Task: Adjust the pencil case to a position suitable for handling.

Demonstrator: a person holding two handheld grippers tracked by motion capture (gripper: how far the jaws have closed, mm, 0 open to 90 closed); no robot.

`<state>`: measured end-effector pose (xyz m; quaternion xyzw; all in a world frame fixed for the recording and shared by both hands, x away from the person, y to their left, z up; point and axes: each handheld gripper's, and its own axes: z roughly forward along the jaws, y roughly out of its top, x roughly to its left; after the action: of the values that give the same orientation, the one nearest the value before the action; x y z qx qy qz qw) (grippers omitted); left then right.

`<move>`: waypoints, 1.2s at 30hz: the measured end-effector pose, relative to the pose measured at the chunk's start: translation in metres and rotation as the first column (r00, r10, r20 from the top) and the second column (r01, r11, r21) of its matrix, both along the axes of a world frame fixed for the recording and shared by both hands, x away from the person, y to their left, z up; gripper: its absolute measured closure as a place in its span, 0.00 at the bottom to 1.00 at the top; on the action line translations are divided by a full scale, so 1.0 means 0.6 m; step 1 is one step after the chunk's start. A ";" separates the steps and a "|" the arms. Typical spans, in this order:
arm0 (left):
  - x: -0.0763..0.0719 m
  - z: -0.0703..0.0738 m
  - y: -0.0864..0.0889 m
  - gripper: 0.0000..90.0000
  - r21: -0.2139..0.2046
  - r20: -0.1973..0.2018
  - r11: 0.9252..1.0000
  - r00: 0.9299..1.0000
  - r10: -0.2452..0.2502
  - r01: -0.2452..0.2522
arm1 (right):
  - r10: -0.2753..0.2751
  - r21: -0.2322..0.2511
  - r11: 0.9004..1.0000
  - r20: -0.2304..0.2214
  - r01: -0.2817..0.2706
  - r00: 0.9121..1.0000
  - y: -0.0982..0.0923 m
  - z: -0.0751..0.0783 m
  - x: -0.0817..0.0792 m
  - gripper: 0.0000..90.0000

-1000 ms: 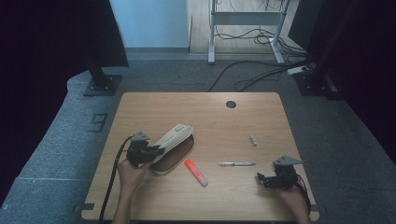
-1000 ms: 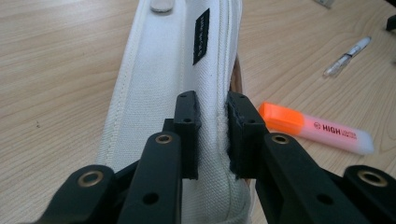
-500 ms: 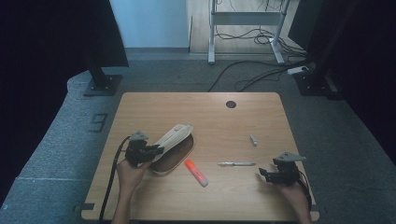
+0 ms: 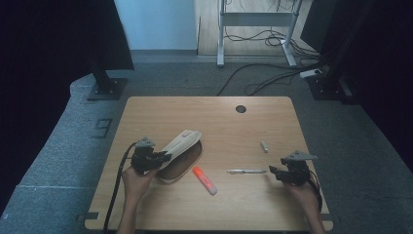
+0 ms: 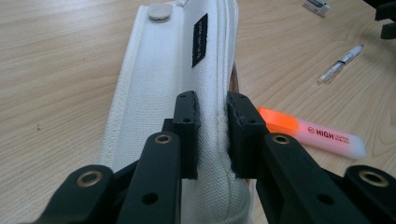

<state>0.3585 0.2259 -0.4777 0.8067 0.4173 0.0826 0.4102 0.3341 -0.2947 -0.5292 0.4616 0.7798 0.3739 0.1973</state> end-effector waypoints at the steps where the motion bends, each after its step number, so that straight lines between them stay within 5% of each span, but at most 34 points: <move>1: 0.000 0.000 0.000 0.84 -0.001 0.000 1.000 1.000 -0.001 0.001 | 0.002 -0.002 1.000 -0.004 -0.002 1.000 0.001 0.001 0.003 0.40; 14: 0.000 0.000 0.000 0.83 -0.002 0.000 1.000 1.000 -0.007 0.007 | 0.012 -0.030 0.999 -0.007 -0.012 1.000 0.011 0.009 0.047 0.55; 31: -0.001 0.000 -0.001 0.83 0.005 0.008 1.000 1.000 -0.012 0.012 | -0.020 0.026 0.999 -0.039 0.021 0.999 0.024 0.007 0.094 0.61; 36: -0.001 0.000 -0.002 0.83 0.008 0.010 1.000 1.000 -0.013 0.013 | -0.033 0.003 0.999 -0.044 0.033 0.998 0.026 0.003 0.106 0.62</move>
<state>0.3581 0.2248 -0.4779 0.8106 0.4097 0.0856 0.4095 0.3977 -0.2794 -0.5272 0.4830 0.7755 0.3619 0.1854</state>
